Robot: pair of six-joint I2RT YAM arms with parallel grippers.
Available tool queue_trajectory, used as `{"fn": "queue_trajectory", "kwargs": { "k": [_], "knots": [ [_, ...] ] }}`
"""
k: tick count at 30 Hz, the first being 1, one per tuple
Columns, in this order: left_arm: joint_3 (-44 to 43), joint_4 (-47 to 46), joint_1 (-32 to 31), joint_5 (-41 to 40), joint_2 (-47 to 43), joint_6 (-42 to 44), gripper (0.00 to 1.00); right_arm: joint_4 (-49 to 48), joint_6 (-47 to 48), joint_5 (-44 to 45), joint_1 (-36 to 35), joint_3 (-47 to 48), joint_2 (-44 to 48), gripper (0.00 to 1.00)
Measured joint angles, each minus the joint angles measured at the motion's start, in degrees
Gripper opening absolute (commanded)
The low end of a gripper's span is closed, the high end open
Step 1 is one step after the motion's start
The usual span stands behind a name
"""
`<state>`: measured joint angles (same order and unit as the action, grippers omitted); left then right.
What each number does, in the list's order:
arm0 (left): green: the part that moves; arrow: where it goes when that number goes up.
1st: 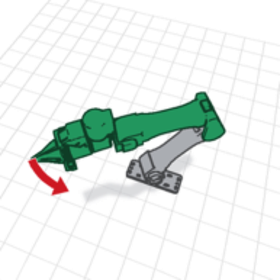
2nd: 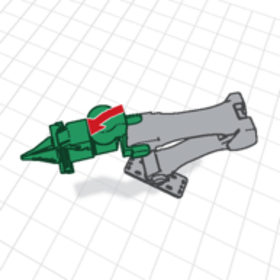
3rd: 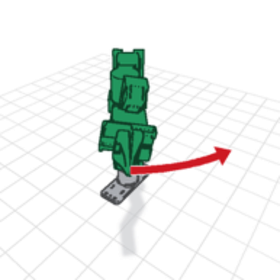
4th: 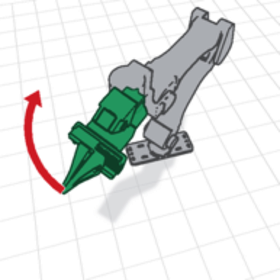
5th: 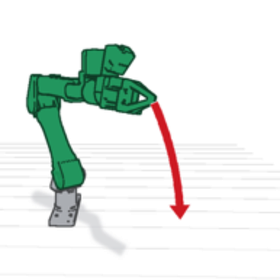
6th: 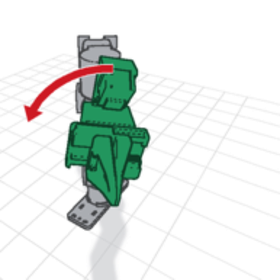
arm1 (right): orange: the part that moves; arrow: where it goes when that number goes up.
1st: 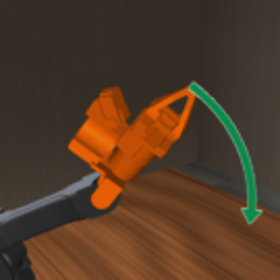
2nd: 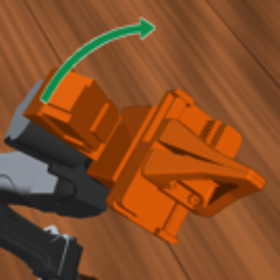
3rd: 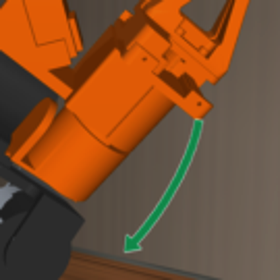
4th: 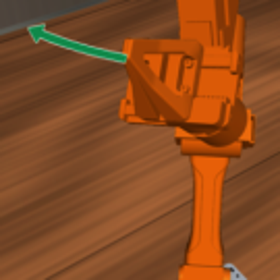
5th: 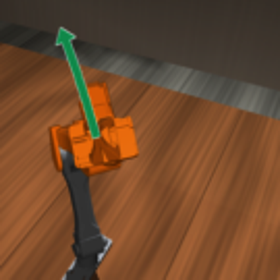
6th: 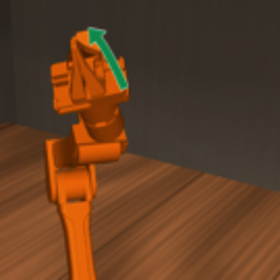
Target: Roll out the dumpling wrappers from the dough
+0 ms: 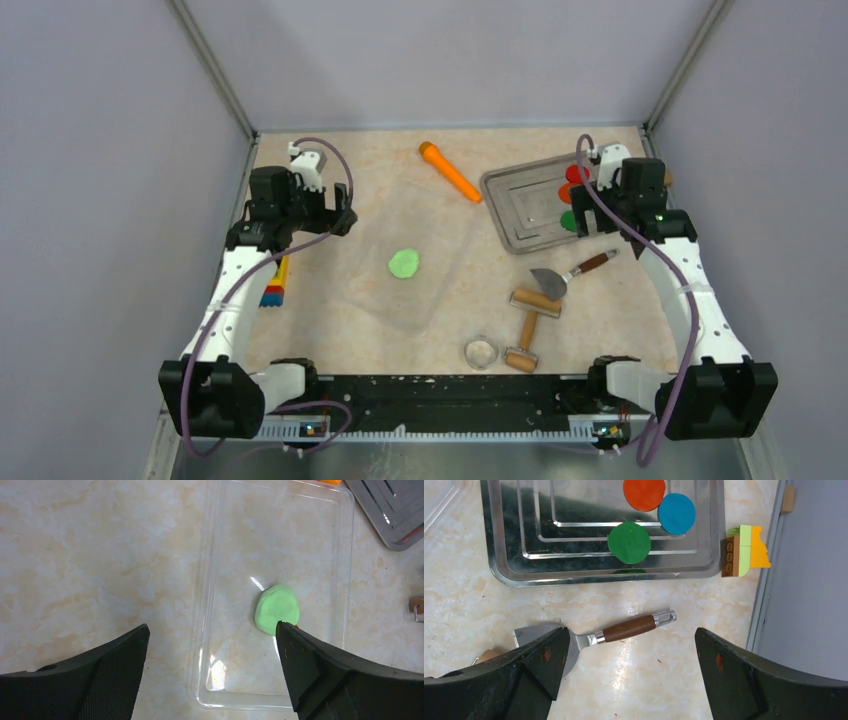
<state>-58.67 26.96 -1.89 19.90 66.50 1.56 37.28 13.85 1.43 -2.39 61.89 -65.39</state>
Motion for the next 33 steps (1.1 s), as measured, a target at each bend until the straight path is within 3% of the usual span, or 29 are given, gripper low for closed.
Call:
{"fn": "queue_trajectory", "kwargs": {
  "k": [4,7,11,15,20,26,30,33],
  "knots": [
    [0.0,0.02,0.0,0.81,0.02,0.57,0.99,0.81,4.42,-3.21,0.02,0.04,0.0,0.99],
    [0.0,0.09,0.0,1.97,0.02,1.79,0.99,5.7,13.38,-10.84,-0.02,0.59,0.0,0.98],
    [0.0,0.59,0.0,4.66,0.02,4.59,0.99,15.85,27.67,-20.92,-1.68,2.47,-0.22,0.85],
    [0.0,2.36,0.0,9.09,-0.02,8.57,0.99,24.87,41.99,-25.42,-6.99,3.69,-1.7,0.76],
    [0.04,4.13,-0.22,12.07,-0.85,11.08,0.99,30.27,59.1,-23.98,-16.28,1.64,-2.75,0.73],
    [0.07,4.37,-0.33,12.41,-2.12,11.19,0.99,30.1,74.6,-19.56,-23.67,-7.85,-2.01,0.64],
    [0.09,4.37,-0.33,12.2,-2.47,10.97,0.99,29.33,79.6,-18.45,-27.61,-11.3,-1.97,0.57],
    [0.09,4.39,-0.33,11.63,-2.8,10.29,0.99,25.9,75.56,-18.62,-30.29,-11.58,-2.73,0.52]
  ]
}}
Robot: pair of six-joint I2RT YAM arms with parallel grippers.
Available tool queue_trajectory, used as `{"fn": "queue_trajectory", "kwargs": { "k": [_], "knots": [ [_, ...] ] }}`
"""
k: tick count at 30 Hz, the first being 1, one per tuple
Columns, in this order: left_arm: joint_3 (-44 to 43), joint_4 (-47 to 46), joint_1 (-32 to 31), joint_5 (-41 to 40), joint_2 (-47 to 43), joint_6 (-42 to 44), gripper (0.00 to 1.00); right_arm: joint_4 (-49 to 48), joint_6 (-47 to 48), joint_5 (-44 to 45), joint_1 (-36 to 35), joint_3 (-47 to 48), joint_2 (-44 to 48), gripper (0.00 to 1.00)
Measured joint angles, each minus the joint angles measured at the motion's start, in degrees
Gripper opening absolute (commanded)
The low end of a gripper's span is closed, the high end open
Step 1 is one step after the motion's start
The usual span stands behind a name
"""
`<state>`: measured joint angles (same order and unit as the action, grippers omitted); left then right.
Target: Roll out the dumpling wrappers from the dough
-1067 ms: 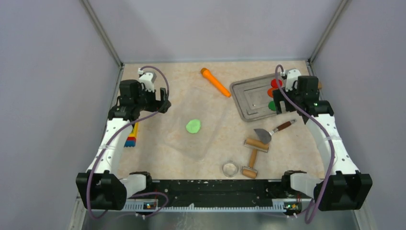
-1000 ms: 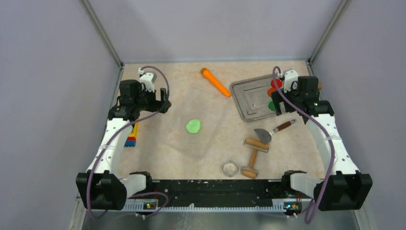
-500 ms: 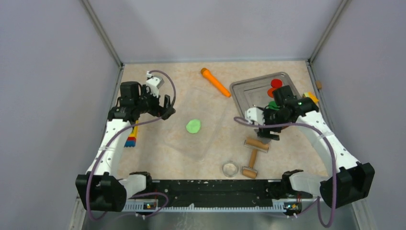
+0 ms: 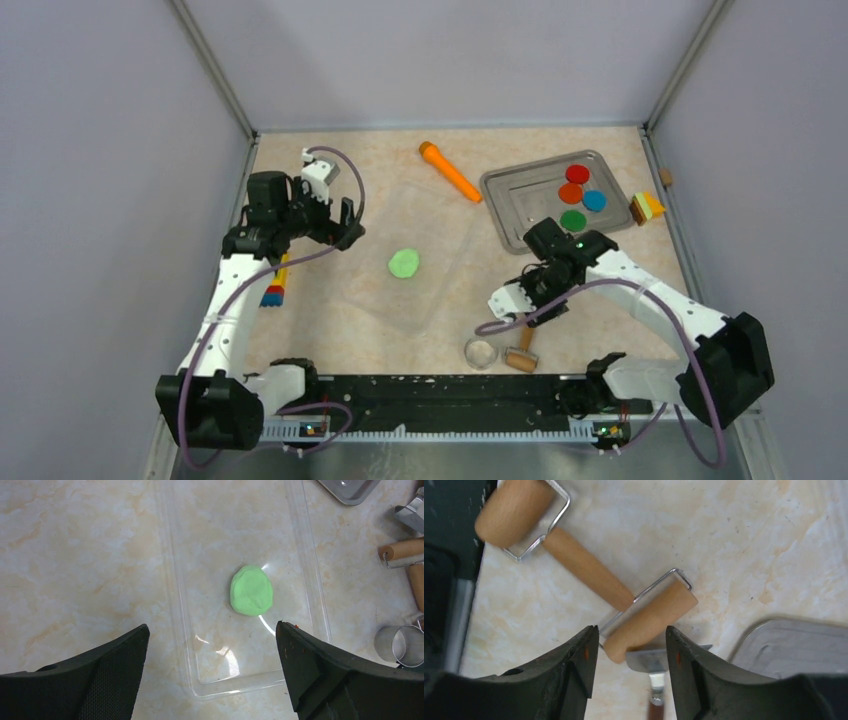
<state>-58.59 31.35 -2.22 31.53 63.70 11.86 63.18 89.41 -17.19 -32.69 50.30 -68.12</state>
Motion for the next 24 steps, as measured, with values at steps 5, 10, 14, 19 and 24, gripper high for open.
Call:
{"fn": "queue_trajectory", "kwargs": {
  "k": [5,10,14,19,24],
  "knots": [
    [-0.15,0.09,0.0,-3.63,-0.2,-2.4,0.99,-4.28,-30.23,-1.16,-2.14,9.25,-8.59,0.58],
    [-0.26,0.09,0.0,-7.17,-0.2,-3.32,0.99,-10.51,-64.87,3.06,-2.12,16.39,-11.58,0.6],
    [-0.33,0.24,0.0,-8.7,-0.07,-3.37,0.99,-9.99,-86.51,7.61,-2.01,15.26,-10.62,0.57],
    [-0.94,1.33,0.0,-10.47,1.86,-2.97,0.99,-8.0,-105.22,11.32,-1.9,11.96,-11.17,0.49],
    [-0.94,1.9,0.0,-11.5,5.2,-4.2,0.99,-5.49,-116.21,13.18,-1.9,6.91,-14.05,0.41]
  ]
}}
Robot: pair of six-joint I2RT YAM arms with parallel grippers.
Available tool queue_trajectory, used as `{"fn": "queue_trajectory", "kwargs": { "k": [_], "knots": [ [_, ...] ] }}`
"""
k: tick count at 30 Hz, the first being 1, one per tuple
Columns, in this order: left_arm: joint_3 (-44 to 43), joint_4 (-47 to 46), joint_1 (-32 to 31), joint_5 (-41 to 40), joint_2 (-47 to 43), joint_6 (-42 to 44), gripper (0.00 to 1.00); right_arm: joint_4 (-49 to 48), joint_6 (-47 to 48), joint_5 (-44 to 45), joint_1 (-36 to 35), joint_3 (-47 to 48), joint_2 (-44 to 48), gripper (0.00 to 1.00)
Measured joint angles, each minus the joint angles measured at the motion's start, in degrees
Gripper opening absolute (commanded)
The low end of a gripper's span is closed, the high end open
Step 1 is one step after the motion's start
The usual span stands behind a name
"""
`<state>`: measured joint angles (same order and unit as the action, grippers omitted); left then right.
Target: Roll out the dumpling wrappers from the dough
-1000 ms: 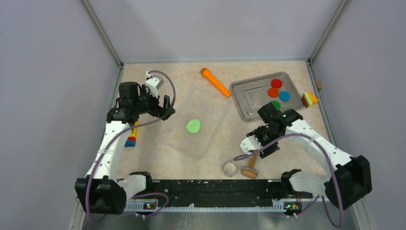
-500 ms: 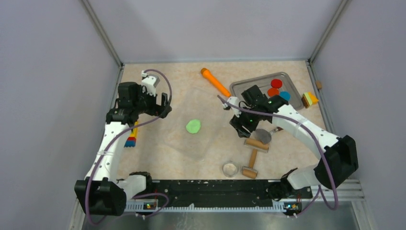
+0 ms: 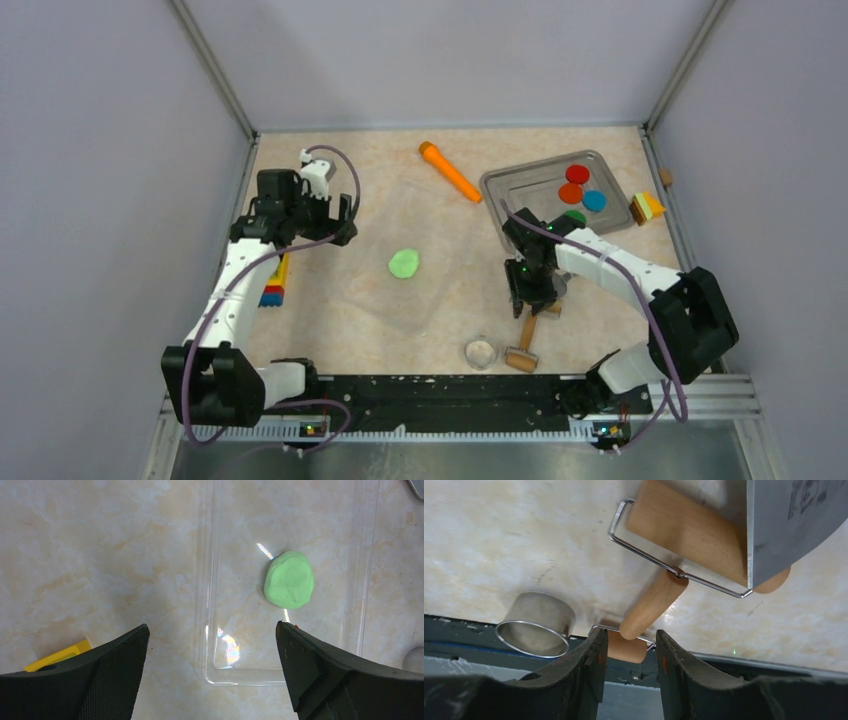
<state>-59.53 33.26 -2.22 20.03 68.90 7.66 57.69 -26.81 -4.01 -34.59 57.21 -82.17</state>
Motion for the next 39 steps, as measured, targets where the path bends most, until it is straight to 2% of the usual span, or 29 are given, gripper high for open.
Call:
{"fn": "queue_trajectory", "kwargs": {
  "k": [3,6,8,13,15,17,20,21,23,25,26,32,36,39],
  "knots": [
    [0.0,0.31,0.0,-0.07,1.18,-0.13,0.99,1.16,-3.41,0.31,0.02,-2.1,-1.46,0.39],
    [-0.02,0.85,0.0,-0.28,1.25,-0.02,0.99,-0.37,-4.96,-1.18,0.57,-5.25,-1.44,0.25],
    [-0.02,1.01,0.0,-0.48,1.25,-0.02,0.99,-3.13,-5.22,-3.32,1.18,-8.74,-1.44,0.24],
    [0.39,1.05,0.0,-0.02,1.05,-0.35,0.99,-6.38,-6.05,-5.33,2.62,-12.61,-0.04,0.47],
    [0.72,1.05,0.0,0.26,0.87,-0.7,0.98,-9.92,-6.78,-4.33,2.62,-13.73,-0.15,0.51],
    [0.85,1.05,0.0,0.55,0.85,-1.14,0.98,-13.09,-7.37,-3.82,2.62,-14.86,-0.37,0.5],
    [0.94,1.03,0.0,1.03,0.85,-1.75,0.98,-14.03,-8.22,-3.61,2.62,-15.21,-0.44,0.45],
    [0.94,1.01,0.0,1.14,0.85,-1.81,0.99,-14.03,-8.37,-3.52,2.62,-15.21,-0.46,0.41],
    [0.94,1.01,0.0,1.38,0.85,-1.86,0.98,-14.08,-8.59,-3.06,2.62,-15.21,-0.48,0.27],
    [0.94,1.03,0.0,1.62,0.85,-1.86,0.99,-14.49,-9.2,-2.84,2.64,-15.21,-0.48,0.06],
    [0.94,1.01,0.0,1.79,0.85,-1.86,0.99,-14.8,-8.72,-2.95,2.69,-15.1,-0.48,0.0],
    [0.76,1.38,-0.13,4.85,0.85,-1.81,0.97,-9.68,-3.06,-3.28,2.78,-11.63,3.37,0.0],
    [-0.33,1.73,-1.88,7.34,0.85,-1.95,0.97,-6.91,1.99,-7.56,2.78,-7.08,6.43,0.0],
    [-2.1,1.75,-7.48,9.35,0.2,-0.72,0.96,-6.62,6.86,-13.9,2.78,-1.73,6.21,0.0]
  ]
}}
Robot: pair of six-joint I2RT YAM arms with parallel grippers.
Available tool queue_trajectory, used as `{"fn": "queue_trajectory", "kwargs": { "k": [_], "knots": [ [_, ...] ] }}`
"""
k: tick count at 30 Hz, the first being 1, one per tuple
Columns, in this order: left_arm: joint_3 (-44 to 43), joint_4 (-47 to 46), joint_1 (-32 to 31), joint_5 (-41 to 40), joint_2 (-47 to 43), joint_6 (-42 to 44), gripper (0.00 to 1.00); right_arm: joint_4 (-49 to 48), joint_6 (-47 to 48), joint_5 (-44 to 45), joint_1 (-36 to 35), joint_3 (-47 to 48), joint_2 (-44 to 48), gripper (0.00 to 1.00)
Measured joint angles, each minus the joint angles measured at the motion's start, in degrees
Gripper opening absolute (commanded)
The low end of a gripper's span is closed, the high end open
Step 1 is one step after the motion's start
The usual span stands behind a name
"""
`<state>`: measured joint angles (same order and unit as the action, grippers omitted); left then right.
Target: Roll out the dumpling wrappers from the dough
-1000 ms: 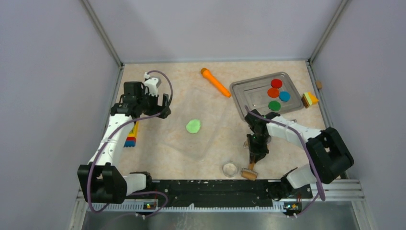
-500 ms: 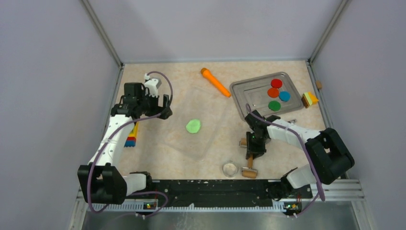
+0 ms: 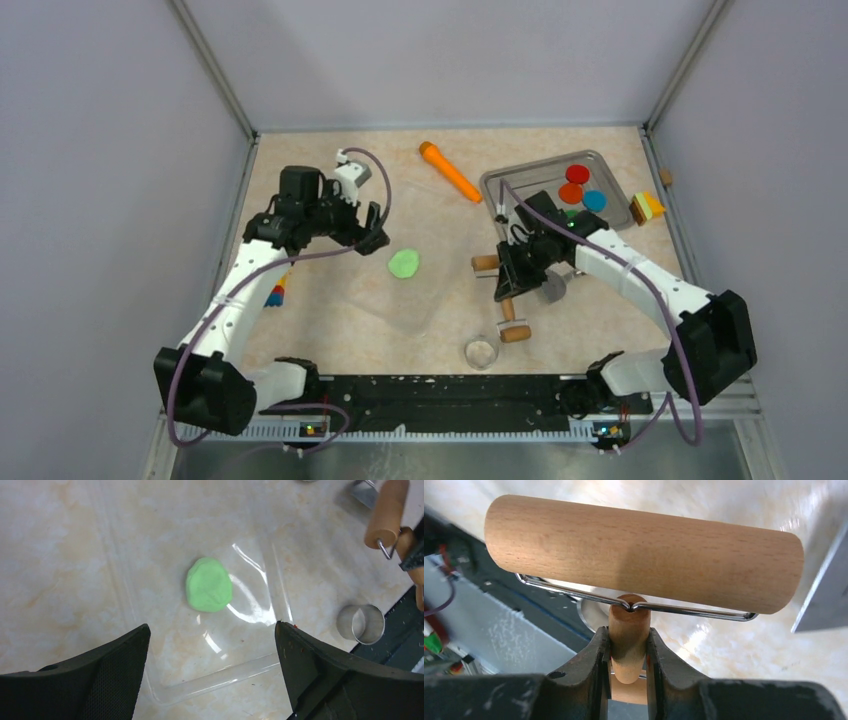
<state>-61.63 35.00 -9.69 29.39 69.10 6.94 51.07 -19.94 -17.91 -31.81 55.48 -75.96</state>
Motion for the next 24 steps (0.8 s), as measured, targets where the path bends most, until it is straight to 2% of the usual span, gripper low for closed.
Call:
{"fn": "queue_trajectory", "kwargs": {
  "k": [6,11,14,18,24],
  "knots": [
    [-0.63,-0.46,-8.59,2.69,-3.37,5.53,0.99,-0.85,10.93,-6.99,0.15,11.89,-3.72,0.0],
    [-3.02,-1.75,-11.45,4.37,-3.74,5.11,0.99,-2.93,24.0,-7.56,0.07,17.84,-8.35,0.0],
    [-10.86,0.33,-11.58,6.32,2.75,0.81,0.99,-4.11,32.57,-6.36,-0.39,19.56,-10.49,0.0],
    [-26.32,4.11,-10.99,15.37,17.57,-5.05,0.99,-5.4,40.74,-2.93,-1.55,22.29,-11.85,0.0],
    [-24.33,0.48,-9.88,28.33,25.55,-20.44,0.99,-6.69,47.52,1.38,-3.48,29.97,-12.85,0.0]
  ]
}}
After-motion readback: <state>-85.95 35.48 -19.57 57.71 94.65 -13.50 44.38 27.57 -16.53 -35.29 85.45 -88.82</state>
